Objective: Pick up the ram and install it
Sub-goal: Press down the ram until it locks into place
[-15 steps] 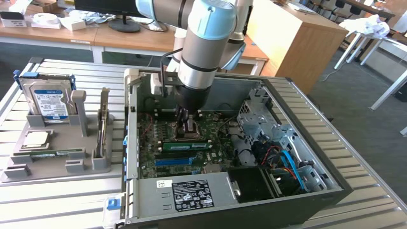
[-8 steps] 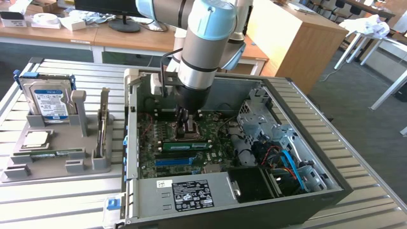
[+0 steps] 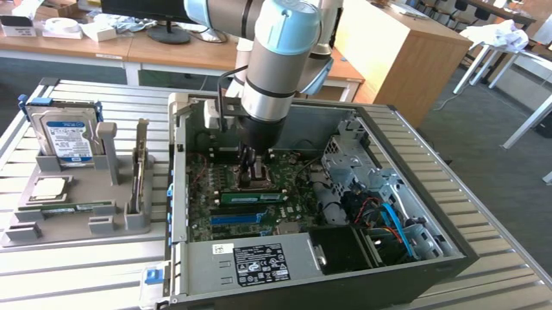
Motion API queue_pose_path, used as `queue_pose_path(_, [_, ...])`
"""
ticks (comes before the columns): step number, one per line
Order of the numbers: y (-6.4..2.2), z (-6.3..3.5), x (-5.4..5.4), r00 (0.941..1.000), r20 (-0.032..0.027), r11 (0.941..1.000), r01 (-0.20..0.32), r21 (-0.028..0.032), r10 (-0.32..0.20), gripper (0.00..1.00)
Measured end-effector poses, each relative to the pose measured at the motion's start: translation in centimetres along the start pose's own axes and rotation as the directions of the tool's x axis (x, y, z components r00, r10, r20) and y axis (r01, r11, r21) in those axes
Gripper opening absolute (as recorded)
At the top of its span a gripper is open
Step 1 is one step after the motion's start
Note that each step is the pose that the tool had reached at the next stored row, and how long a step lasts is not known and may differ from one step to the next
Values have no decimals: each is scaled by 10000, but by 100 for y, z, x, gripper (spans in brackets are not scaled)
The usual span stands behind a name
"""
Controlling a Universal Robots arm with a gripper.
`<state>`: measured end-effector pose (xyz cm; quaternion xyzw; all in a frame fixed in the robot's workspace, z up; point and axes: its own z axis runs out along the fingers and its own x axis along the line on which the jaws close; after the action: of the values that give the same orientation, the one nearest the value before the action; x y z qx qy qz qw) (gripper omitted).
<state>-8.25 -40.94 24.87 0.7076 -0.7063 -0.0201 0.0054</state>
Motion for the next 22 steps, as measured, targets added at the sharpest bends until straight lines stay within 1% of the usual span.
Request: queue_pose_path(22, [-1, 9, -19, 10000, 0, 10000, 1, 0, -1, 10])
